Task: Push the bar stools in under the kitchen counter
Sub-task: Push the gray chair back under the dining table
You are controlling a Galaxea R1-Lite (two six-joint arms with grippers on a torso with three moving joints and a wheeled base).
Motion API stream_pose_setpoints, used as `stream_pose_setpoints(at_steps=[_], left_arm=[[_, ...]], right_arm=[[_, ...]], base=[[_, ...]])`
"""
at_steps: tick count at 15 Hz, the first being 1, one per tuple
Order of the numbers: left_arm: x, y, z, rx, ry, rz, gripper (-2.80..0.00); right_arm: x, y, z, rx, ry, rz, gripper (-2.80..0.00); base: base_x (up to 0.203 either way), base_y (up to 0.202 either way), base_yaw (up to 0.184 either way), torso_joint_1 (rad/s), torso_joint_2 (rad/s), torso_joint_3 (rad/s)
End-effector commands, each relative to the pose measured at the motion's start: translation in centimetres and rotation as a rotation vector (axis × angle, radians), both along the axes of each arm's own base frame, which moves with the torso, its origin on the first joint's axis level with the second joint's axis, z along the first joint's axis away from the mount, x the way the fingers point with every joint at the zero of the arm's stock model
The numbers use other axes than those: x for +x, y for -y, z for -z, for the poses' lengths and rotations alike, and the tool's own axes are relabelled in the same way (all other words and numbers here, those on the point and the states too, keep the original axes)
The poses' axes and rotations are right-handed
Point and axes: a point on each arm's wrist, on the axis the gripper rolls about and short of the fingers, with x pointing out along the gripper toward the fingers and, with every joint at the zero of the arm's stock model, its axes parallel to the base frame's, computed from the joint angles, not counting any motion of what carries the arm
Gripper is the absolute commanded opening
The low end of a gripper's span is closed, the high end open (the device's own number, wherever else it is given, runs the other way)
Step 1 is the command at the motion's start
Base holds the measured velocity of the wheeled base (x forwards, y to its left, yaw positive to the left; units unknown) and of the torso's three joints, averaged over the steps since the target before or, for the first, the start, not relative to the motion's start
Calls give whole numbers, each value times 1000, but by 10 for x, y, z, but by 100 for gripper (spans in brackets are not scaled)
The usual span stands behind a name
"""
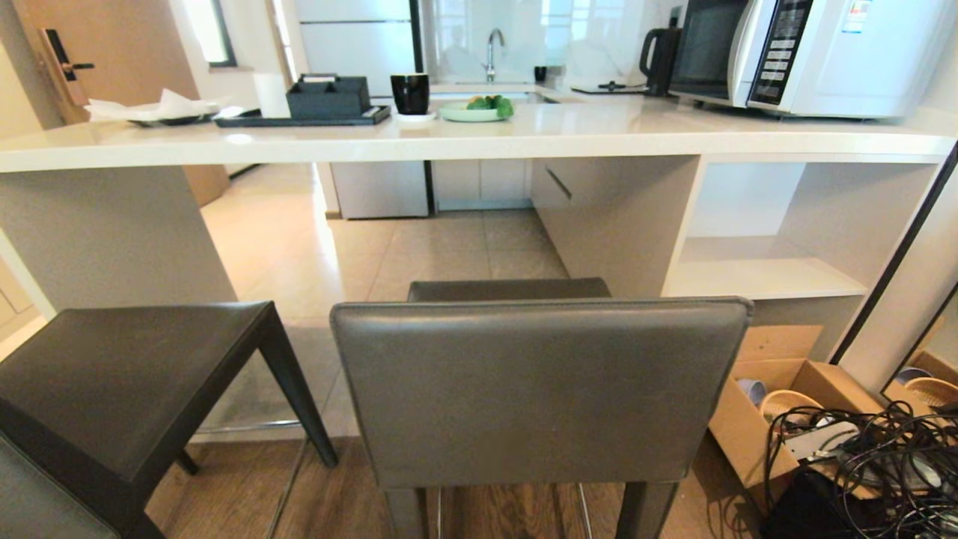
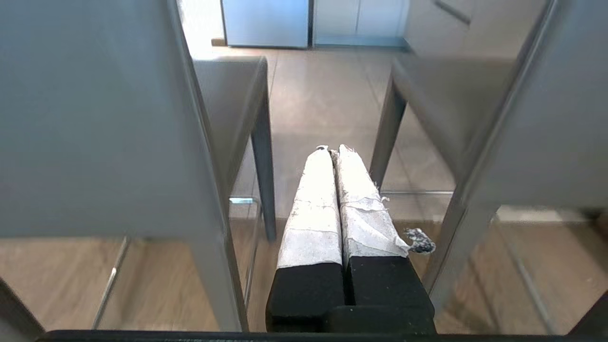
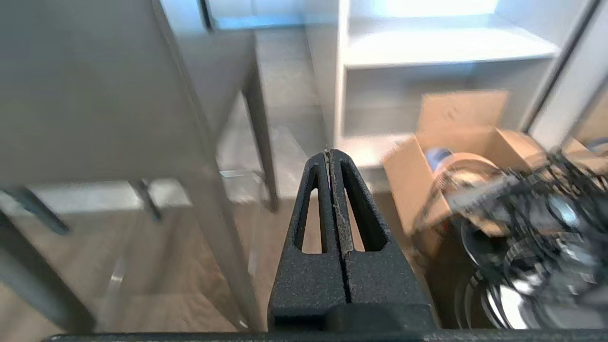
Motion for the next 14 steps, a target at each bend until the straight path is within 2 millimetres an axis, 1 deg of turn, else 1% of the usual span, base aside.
stream_pose_setpoints(at_steps=[1,3,4,6,7,8,9,10,11,12,13,14], left_arm=[[26,0,-30,2,-119,16,-280],[67,1,-49,-1,-174,29,-280],[92,2,-56,-4,-184,36,-280],[143,7,-59,-5,-192,73,-280],[163,13,-59,-3,-176,103,-280],[180,23,-60,0,-137,154,-280],[188,38,-59,3,-114,230,-280],[188,50,-55,2,-107,288,-280],[184,59,-45,-5,-132,320,-280],[179,63,-36,-25,-164,322,-280],[177,67,-33,-69,-181,318,-280],[180,69,-31,-88,-197,320,-280]], right_arm=[[22,0,-34,27,-100,-30,-280],[53,-2,-53,50,-188,-66,-280],[72,-4,-61,57,-212,-92,-280],[115,-8,-71,58,-225,-130,-280],[134,-10,-75,50,-211,-146,-280],[150,-14,-80,30,-166,-172,-280],[160,-20,-84,4,-124,-209,-280],[161,-24,-82,-12,-122,-231,-280],[155,-25,-78,-18,-117,-244,-280],[149,-26,-74,0,-117,-253,-280],[148,-26,-75,24,-112,-258,-280],[149,-25,-75,33,-116,-254,-280]], base=[[0,0,0,0,0,0],[0,0,0,0,0,0],[0,0,0,0,0,0],[0,0,0,0,0,0],[0,0,0,0,0,0],[0,0,0,0,0,0],[0,0,0,0,0,0],[0,0,0,0,0,0],[0,0,0,0,0,0],[0,0,0,0,0,0],[0,0,0,0,0,0],[0,0,0,0,0,0]])
